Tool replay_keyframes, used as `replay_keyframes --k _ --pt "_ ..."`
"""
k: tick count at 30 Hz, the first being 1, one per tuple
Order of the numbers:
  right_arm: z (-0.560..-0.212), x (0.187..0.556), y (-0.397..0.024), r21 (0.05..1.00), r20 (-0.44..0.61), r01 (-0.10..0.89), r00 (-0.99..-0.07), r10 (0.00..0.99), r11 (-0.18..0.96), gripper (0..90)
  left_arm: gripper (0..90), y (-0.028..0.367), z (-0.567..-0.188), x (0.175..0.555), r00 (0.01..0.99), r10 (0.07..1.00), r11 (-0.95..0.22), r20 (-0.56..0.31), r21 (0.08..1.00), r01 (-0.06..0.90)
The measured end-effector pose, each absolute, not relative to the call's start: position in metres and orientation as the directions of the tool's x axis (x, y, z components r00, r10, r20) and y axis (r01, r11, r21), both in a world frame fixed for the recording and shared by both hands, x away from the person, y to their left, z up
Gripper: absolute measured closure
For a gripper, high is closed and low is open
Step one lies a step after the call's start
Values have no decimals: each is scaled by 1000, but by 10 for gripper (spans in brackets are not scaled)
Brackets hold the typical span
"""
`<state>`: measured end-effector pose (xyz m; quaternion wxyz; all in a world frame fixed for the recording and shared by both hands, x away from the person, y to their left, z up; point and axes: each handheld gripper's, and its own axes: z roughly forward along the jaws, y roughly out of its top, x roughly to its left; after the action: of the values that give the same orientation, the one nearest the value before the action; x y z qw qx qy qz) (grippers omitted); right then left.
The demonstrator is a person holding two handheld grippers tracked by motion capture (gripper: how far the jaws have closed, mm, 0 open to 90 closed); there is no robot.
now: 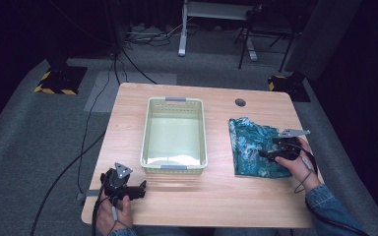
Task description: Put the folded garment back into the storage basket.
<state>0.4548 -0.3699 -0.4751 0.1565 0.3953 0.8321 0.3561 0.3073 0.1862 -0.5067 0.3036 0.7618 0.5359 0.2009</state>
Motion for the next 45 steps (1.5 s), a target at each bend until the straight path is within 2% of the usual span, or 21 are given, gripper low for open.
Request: replay_keyframes --k 17,25,30,32,36,42,45 --pt "-495 457 -367 660 5 582 -636 772 475 89 3 186 -507 307 345 938 -241 -19 678 695" --pt "-499 455 -368 688 -8 561 -628 778 460 69 3 186 -507 307 343 939 -239 -21 678 695" --pt "-497 455 -366 674 -3 577 -623 782 462 85 3 186 -507 307 345 938 -241 -20 678 694" --pt "-496 455 -366 667 -6 581 -621 784 466 151 3 186 -507 307 345 938 -241 -19 678 694" --pt "-489 453 -363 655 -9 577 -641 768 489 398 3 186 -507 307 344 939 -241 -19 678 695" --pt "-483 449 -355 630 -24 585 -644 765 512 698 3 186 -507 307 344 939 -241 -20 678 695" --pt "-482 447 -351 623 -34 590 -636 771 514 796 3 186 -507 307 344 939 -240 -20 678 695"
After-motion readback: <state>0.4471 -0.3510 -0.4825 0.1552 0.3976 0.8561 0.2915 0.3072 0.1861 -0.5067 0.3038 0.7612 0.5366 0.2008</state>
